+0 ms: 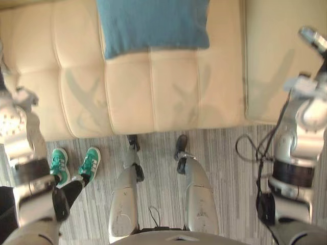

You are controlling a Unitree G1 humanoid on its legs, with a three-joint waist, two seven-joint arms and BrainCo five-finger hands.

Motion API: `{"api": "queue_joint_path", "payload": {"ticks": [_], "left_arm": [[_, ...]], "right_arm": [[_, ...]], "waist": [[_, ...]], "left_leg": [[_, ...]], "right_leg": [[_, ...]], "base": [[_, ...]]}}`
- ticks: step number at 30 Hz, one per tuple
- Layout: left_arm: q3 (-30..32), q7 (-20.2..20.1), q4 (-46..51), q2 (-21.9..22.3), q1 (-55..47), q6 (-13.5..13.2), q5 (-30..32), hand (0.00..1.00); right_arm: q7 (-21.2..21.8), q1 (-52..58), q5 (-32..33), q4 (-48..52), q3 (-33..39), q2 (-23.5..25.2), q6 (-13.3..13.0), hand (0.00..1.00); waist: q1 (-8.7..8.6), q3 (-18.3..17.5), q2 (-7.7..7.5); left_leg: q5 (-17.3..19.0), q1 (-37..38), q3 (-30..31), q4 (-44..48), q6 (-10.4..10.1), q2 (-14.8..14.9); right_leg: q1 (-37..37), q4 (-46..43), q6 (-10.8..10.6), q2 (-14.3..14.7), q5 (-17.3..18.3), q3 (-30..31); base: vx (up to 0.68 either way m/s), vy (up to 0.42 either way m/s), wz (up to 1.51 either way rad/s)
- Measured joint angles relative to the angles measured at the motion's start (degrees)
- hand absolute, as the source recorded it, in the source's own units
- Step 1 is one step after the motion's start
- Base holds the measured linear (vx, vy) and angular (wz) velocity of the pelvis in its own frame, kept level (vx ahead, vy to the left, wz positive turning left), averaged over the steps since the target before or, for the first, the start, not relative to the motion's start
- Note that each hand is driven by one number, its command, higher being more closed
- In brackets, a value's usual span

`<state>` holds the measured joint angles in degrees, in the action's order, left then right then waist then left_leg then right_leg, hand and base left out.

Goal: Pick up cushions and gather them together orderly.

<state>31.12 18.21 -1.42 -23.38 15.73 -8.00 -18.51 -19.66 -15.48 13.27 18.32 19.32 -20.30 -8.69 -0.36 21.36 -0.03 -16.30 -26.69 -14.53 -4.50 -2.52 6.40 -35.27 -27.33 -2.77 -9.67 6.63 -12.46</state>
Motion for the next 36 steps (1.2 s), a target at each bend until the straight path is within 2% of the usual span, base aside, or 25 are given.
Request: {"api": "queue_joint_path", "payload": {"ticks": [3, 4, 5, 6, 9, 12, 15, 20, 22, 26, 27, 29, 30, 31, 32, 33, 34, 35, 36], "left_arm": [[0.35, -1.58, 2.07, 7.51, -12.59, -1.10, -0.45, 0.00], [0.16, -3.16, 0.76, 12.03, -18.38, -1.15, -0.45, 0.00], [0.13, -3.99, -0.16, 13.34, -20.17, -1.08, -0.40, 0.00], [-0.17, -5.94, -4.48, 16.34, -24.25, -0.67, -0.17, 0.00], [-1.60, -8.92, -15.88, 21.67, -28.71, 1.65, 3.42, 0.00], [-5.56, -11.51, -24.70, 24.54, -30.38, 3.05, 6.44, 0.00], [-7.95, -12.70, -35.81, 25.00, -30.23, 3.54, 10.38, 0.00], [-9.27, -12.57, -46.95, 24.36, -29.83, 4.67, 16.53, 0.00], [-9.45, -12.51, -48.50, 23.78, -29.83, 4.81, 17.22, 0.00], [-9.93, -12.32, -51.27, 22.96, -29.87, 5.13, 18.78, 0.00], [-10.04, -12.28, -51.37, 22.75, -29.66, 5.13, 18.97, 0.00], [-10.77, -12.08, -51.38, 21.96, -28.53, 5.14, 19.19, 0.00], [-11.11, -11.61, -50.84, 21.30, -26.20, 5.14, 19.19, 0.00], [-11.01, -10.96, -50.69, 21.21, -24.67, 5.03, 19.17, 0.00], [-11.42, -10.84, -50.69, 20.84, -23.24, 5.02, 19.16, 0.00], [-12.61, -10.82, -49.62, 19.93, -22.36, 4.99, 19.12, 0.00], [-12.99, -10.76, -48.97, 19.49, -22.43, 4.98, 19.11, 0.00], [-13.25, -10.70, -48.95, 18.92, -22.48, 5.06, 19.07, 0.00], [-13.24, -10.64, -48.49, 18.38, -22.43, 5.04, 18.88, 0.00]], "right_arm": [[3.36, 13.59, -0.26, 1.00, -0.07, 7.09, -0.04, 0.00], [5.72, 19.64, -1.13, 0.61, -0.02, 11.00, -0.03, 0.00], [6.72, 21.27, -1.90, 0.10, -0.03, 12.11, -0.02, 0.00], [9.50, 25.35, -3.64, -3.76, -0.02, 14.56, 0.04, 0.00], [13.53, 30.77, -6.72, -16.54, -0.33, 19.48, 1.81, 0.00], [15.77, 32.20, -11.02, -26.16, -2.90, 20.13, 2.92, 0.00], [15.97, 31.66, -14.52, -38.75, -4.68, 20.15, 3.89, 0.00], [15.77, 28.69, -18.43, -56.29, -4.45, 19.56, 5.27, 0.00], [15.76, 28.25, -19.62, -59.03, -4.37, 19.58, 5.65, 0.00], [15.34, 27.25, -20.47, -60.47, -3.13, 19.42, 6.46, 0.00], [15.29, 26.72, -20.47, -60.52, -3.13, 19.23, 6.46, 0.00], [15.12, 25.15, -20.46, -60.52, -3.44, 19.07, 6.44, 0.00], [14.33, 24.05, -20.37, -60.63, -5.29, 18.99, 6.37, 0.00], [14.08, 22.44, -20.37, -61.39, -6.11, 18.11, 6.35, 0.00], [14.00, 21.69, -20.37, -62.04, -6.31, 18.31, 6.51, 0.00], [13.89, 23.30, -19.69, -62.26, -6.24, 18.89, 6.56, 0.00], [13.41, 23.39, -19.72, -62.64, -5.97, 18.91, 6.60, 0.00], [13.19, 23.85, -19.76, -63.89, -6.28, 18.89, 6.53, 0.00], [13.11, 23.54, -19.76, -65.49, -7.34, 18.96, 6.54, 0.00]], "waist": [[0.44, -5.46, -0.68], [0.44, -7.98, -0.69], [0.41, -8.92, -0.68], [0.13, -11.40, -0.79], [-0.10, -14.16, -1.33], [-0.06, -15.58, -1.21], [-0.06, -18.43, -1.17], [0.24, -19.38, -0.56], [0.28, -19.35, -0.53], [0.70, -19.04, -0.68], [0.78, -18.52, -1.30], [1.36, -17.00, -1.89], [1.86, -16.47, -2.71], [2.54, -15.09, -1.44], [1.59, -13.75, -1.58], [1.37, -13.26, -1.29], [1.34, -13.31, -1.96], [1.31, -13.64, -2.87], [1.82, -14.52, -4.21]], "left_leg": [[2.28, 4.78, 0.10, 0.00, -0.70, 0.05], [4.11, 7.89, 0.13, -0.02, -1.21, 0.04], [4.52, 8.69, 0.08, -0.02, -1.21, 0.12], [5.04, 10.95, -0.01, -0.01, -1.14, 0.28], [6.71, 16.10, -1.23, 0.00, -1.16, 0.69], [8.08, 20.14, -2.68, -0.01, -1.34, 0.60], [9.06, 22.24, -3.02, -0.03, -1.59, 0.43], [9.86, 24.46, -3.15, -0.05, -2.35, 0.11], [10.17, 25.55, -3.18, -0.05, -2.50, -0.02], [11.45, 27.79, -3.58, -0.05, -2.42, -0.90], [11.52, 28.02, -4.72, -0.04, -2.31, -0.92], [12.08, 27.78, -6.90, 0.45, -1.36, -1.26], [13.69, 23.31, -5.59, 4.87, 1.38, -1.81], [13.52, 20.95, -5.38, 6.72, 2.13, 0.25], [13.53, 19.77, -4.65, 8.11, 2.38, 0.68], [13.28, 18.71, -2.53, 9.26, 2.73, 0.71], [12.87, 18.46, -1.83, 9.44, 2.84, 0.64], [12.03, 17.82, -0.80, 9.52, 2.78, 0.45], [9.95, 15.70, 0.72, 9.63, 2.33, 0.43]], "right_leg": [[5.53, 1.64, -0.35, 0.23, 1.57, -0.52], [9.14, 3.78, -0.71, 0.78, 2.10, -0.42], [10.27, 4.62, -0.78, 1.03, 2.12, -0.36], [13.39, 6.87, -0.80, 1.60, 1.67, -0.32], [20.33, 12.52, -1.57, 3.08, -0.60, 0.34], [25.67, 17.09, -2.04, 3.48, -2.34, 1.30], [29.12, 20.48, -2.42, 3.65, -3.40, 1.65], [32.26, 23.41, -2.71, 3.83, -5.08, 2.59], [33.51, 24.30, -2.76, 3.87, -5.62, 2.96], [33.57, 24.96, -2.92, 4.00, -7.15, 7.40], [32.94, 24.80, -2.97, 4.10, -7.57, 8.86], [30.65, 22.91, -3.08, 4.08, -8.57, 11.12], [26.45, 20.86, -3.64, 3.88, -10.74, 12.62], [24.51, 17.80, -3.16, 4.08, -10.18, 10.81], [21.85, 5.50, -0.88, 3.27, -3.78, 7.39], [21.33, -7.13, -1.08, 1.89, 1.67, 4.98], [22.52, -11.03, -1.78, 1.31, 2.93, 4.77], [25.26, -13.60, -3.42, 0.45, 4.11, 4.37], [29.08, -14.25, -6.13, -0.13, 5.86, 4.58]], "base": [[0.14, -0.104, 0.00], [0.16, -0.063, -0.13], [0.21, -0.050, -0.17], [0.19, -0.019, -0.13], [0.21, -0.008, -0.22], [0.10, 0.045, -0.24], [0.06, 0.049, -0.08], [0.01, 0.034, -0.05], [0.00, 0.030, -0.12], [-0.03, 0.045, -0.50], [-0.08, 0.067, -0.92], [-0.11, 0.070, -0.80], [-0.17, 0.039, -0.86], [-0.25, 0.012, -0.68], [-0.25, -0.043, 0.05], [-0.17, -0.070, 0.54], [-0.08, -0.086, 0.65], [-0.13, -0.153, 0.60], [-0.16, -0.146, 0.54]]}}
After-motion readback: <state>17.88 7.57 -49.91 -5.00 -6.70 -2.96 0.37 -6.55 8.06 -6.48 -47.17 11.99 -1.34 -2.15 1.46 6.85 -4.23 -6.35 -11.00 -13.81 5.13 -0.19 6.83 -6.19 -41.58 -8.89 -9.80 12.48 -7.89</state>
